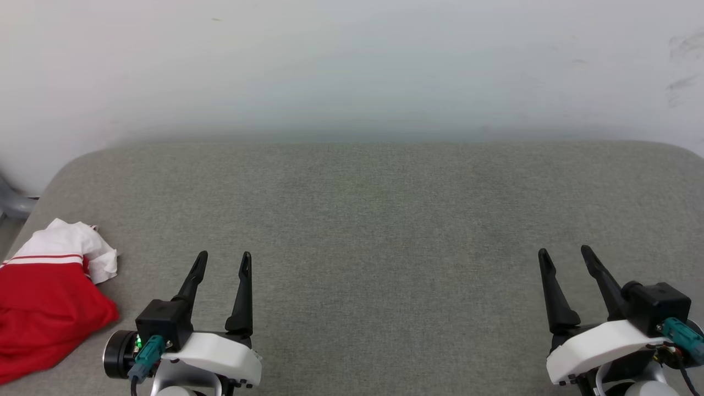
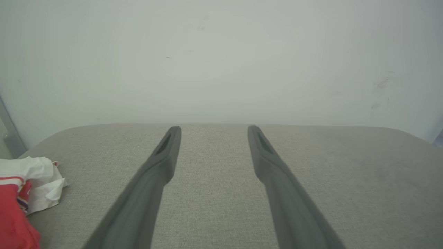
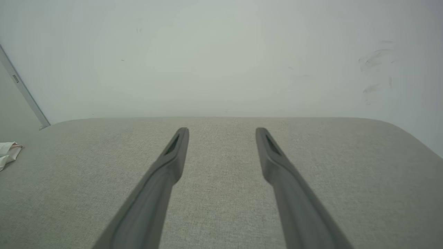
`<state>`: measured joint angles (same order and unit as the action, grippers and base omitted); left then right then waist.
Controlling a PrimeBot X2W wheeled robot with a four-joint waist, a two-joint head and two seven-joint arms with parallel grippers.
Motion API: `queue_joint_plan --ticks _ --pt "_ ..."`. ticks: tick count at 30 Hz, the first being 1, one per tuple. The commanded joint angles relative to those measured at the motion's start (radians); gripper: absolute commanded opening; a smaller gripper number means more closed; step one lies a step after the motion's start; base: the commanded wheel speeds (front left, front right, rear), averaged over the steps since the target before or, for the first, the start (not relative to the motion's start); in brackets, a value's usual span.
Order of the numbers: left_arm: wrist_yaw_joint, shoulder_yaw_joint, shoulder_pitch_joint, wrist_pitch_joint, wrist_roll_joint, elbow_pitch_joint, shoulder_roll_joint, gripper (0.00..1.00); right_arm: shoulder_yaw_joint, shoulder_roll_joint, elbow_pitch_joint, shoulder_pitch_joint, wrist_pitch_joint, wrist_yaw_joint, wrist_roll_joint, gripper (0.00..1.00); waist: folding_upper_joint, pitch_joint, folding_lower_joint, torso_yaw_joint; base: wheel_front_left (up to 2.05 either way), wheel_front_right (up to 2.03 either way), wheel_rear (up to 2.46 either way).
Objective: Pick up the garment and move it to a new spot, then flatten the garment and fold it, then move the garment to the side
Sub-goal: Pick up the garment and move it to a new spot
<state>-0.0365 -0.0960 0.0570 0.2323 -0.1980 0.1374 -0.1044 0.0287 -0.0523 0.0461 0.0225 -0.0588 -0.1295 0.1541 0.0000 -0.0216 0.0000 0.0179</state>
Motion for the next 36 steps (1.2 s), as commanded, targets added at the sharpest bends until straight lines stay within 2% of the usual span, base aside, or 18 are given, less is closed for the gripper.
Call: queue_joint_plan --ticks 1,9,15,28,36 --pt "-0.006 0.004 0.011 0.007 0.009 -0.002 0.004 1.00 -0.001 0.003 -0.003 -0.001 -0.006 -0.002 -0.010 1.00 0.0000 0.000 0.0000 0.006 0.00 0.00 0.00" --pt "-0.044 0.045 0.011 0.022 0.030 0.025 0.022 1.00 -0.035 0.003 -0.005 -0.001 -0.016 -0.002 -0.053 1.00 0.0000 -0.004 0.0000 0.070 0.00 0.00 0.00" --pt "-0.060 0.066 0.006 0.031 0.079 0.045 0.028 1.00 -0.058 0.003 -0.013 -0.003 -0.026 -0.001 -0.090 1.00 0.0000 -0.005 0.0000 0.151 0.00 0.00 0.00" --pt "-0.069 0.116 -0.004 0.033 0.110 0.073 0.025 1.00 -0.079 0.003 -0.024 -0.005 -0.035 -0.001 -0.079 1.00 0.0000 -0.013 0.0000 0.332 0.00 0.00 0.00" --pt "-0.068 0.135 -0.004 0.033 0.131 0.075 0.015 1.00 -0.088 0.003 -0.018 0.000 -0.037 -0.001 -0.079 1.00 0.0000 -0.011 0.0000 0.415 0.00 0.00 0.00"
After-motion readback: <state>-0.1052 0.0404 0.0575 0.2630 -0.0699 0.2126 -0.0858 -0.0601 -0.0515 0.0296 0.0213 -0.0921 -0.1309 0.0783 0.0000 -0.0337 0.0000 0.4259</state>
